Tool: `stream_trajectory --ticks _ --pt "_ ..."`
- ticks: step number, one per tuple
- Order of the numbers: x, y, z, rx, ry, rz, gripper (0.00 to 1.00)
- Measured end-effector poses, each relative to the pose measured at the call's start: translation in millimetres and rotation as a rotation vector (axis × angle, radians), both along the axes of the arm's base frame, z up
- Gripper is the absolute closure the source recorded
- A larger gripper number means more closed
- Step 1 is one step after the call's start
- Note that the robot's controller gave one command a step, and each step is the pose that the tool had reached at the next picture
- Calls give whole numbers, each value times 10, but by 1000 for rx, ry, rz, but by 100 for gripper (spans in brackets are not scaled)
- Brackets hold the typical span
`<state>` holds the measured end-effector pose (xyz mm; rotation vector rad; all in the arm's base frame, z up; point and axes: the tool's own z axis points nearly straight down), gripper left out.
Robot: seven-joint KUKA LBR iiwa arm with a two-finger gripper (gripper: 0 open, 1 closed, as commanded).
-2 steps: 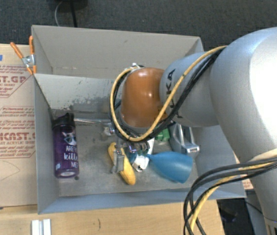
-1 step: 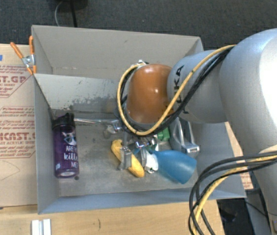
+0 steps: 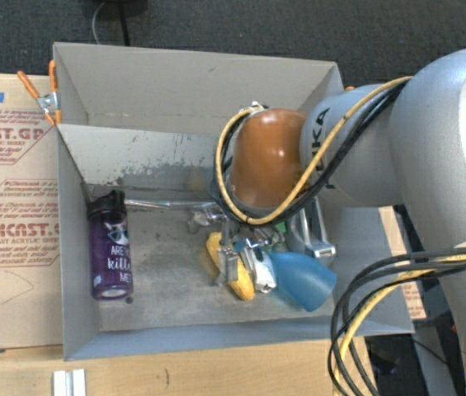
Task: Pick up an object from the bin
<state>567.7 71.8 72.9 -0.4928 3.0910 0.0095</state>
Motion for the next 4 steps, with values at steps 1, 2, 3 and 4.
stream_trajectory --ticks 1,2,3,4 --pt "-36 -140 3 2 4 -256 0" --pt "-298 -283 36 2 2 -192 0" --pt "-328 -528 6 2 4 -107 0" --pt "-508 -573 -9 2 0 -246 0"
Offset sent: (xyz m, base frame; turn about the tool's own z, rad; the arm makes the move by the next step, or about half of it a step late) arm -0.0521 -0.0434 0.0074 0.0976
